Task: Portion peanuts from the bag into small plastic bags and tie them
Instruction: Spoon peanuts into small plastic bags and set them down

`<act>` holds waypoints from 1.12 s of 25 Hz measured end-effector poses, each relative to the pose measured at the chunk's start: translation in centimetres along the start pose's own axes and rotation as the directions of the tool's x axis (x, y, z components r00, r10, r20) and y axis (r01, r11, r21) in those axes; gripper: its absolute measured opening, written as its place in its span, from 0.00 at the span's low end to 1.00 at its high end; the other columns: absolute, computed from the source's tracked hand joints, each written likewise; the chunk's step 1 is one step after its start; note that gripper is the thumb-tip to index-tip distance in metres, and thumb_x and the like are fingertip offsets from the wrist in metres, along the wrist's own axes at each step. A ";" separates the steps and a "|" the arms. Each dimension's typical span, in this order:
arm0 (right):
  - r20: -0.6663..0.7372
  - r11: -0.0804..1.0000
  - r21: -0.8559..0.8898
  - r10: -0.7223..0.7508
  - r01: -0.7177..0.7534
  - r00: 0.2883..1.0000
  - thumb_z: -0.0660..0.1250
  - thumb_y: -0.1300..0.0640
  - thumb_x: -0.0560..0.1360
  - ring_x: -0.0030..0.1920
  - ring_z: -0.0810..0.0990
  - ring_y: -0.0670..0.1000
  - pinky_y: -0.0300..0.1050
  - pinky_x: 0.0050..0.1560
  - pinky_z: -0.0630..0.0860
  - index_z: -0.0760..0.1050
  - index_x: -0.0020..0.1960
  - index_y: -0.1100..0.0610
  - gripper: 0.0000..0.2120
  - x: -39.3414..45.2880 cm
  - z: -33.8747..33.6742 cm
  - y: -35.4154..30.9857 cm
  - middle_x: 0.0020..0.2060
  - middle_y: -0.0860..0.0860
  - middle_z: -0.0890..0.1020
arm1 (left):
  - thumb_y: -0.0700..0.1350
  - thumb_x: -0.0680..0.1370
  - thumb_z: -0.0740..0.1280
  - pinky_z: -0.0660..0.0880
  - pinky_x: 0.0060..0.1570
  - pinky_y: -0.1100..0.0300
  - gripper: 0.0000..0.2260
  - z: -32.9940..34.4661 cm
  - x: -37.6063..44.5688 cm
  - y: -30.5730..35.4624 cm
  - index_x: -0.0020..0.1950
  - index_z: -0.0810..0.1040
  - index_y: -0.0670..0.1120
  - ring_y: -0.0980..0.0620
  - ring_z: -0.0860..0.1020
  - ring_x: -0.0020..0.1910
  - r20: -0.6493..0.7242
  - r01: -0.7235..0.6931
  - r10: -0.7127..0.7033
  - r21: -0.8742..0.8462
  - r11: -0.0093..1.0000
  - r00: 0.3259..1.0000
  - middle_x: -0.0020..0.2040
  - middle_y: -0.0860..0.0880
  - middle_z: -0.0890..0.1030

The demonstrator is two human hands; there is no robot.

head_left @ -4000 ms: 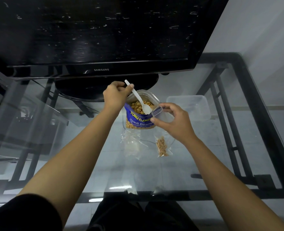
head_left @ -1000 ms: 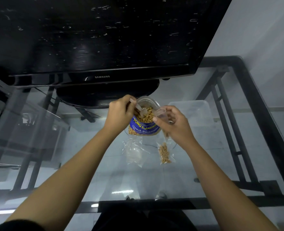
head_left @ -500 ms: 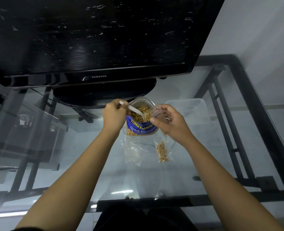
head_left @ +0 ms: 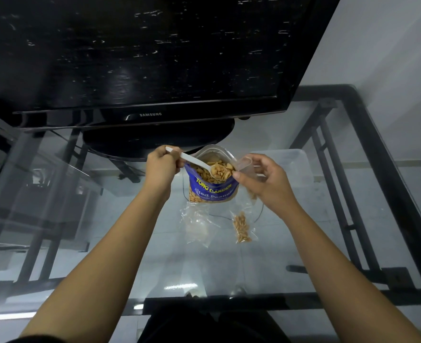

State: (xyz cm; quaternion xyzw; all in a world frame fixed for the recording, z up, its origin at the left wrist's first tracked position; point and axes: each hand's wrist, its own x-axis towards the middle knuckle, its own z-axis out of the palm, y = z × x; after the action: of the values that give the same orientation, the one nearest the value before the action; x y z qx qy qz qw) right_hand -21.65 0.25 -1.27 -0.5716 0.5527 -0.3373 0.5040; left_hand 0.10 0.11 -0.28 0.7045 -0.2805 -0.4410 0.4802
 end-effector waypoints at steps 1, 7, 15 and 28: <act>-0.031 0.998 -0.052 -0.023 0.021 0.999 0.75 0.50 0.67 0.53 0.77 0.45 0.31 0.44 0.75 0.74 0.59 0.52 0.23 0.1 -0.1 -0.2 0.53 0.46 0.79 | 0.38 0.79 0.59 0.69 0.34 0.65 0.07 -0.3 0.5 0.0 0.43 0.75 0.43 0.55 0.71 0.32 -0.008 0.005 -0.006 -0.024 1.000 1.000 0.34 0.48 0.75; -0.034 0.904 -0.389 -0.206 0.177 0.978 0.76 0.49 0.64 0.50 0.76 0.45 0.29 0.45 0.69 0.75 0.59 0.55 0.26 0.8 0.6 -1.2 0.53 0.49 0.80 | 0.37 0.78 0.58 0.67 0.29 0.67 0.09 -2.3 2.0 1.5 0.40 0.74 0.44 0.56 0.70 0.30 -0.014 0.019 -0.021 -0.154 0.988 1.000 0.33 0.48 0.73; -0.026 0.915 -0.313 -0.276 0.254 0.961 0.77 0.50 0.64 0.49 0.77 0.46 0.42 0.48 0.78 0.74 0.56 0.53 0.23 1.0 2.8 -2.5 0.48 0.47 0.80 | 0.41 0.78 0.62 0.70 0.32 0.68 0.07 -1.4 -0.3 6.9 0.40 0.75 0.47 0.60 0.73 0.29 0.128 -0.313 0.301 0.088 0.946 0.945 0.33 0.49 0.76; -0.061 0.955 0.187 -0.221 0.229 0.973 0.70 0.63 0.72 0.50 0.81 0.44 0.37 0.50 0.77 0.69 0.51 0.43 0.18 -0.2 1.9 -1.2 0.48 0.44 0.81 | 0.46 0.77 0.62 0.74 0.37 0.52 0.06 -1.8 -3.0 10.3 0.43 0.77 0.47 0.43 0.78 0.35 0.074 -0.682 0.700 0.316 0.659 0.711 0.36 0.40 0.79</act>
State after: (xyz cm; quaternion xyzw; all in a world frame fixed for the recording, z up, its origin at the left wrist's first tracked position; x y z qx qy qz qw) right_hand -19.57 0.71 -0.59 -0.5723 0.4588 -0.4557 0.5043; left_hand 0.60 -0.56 10.53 0.6249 -0.5813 -0.1548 0.4976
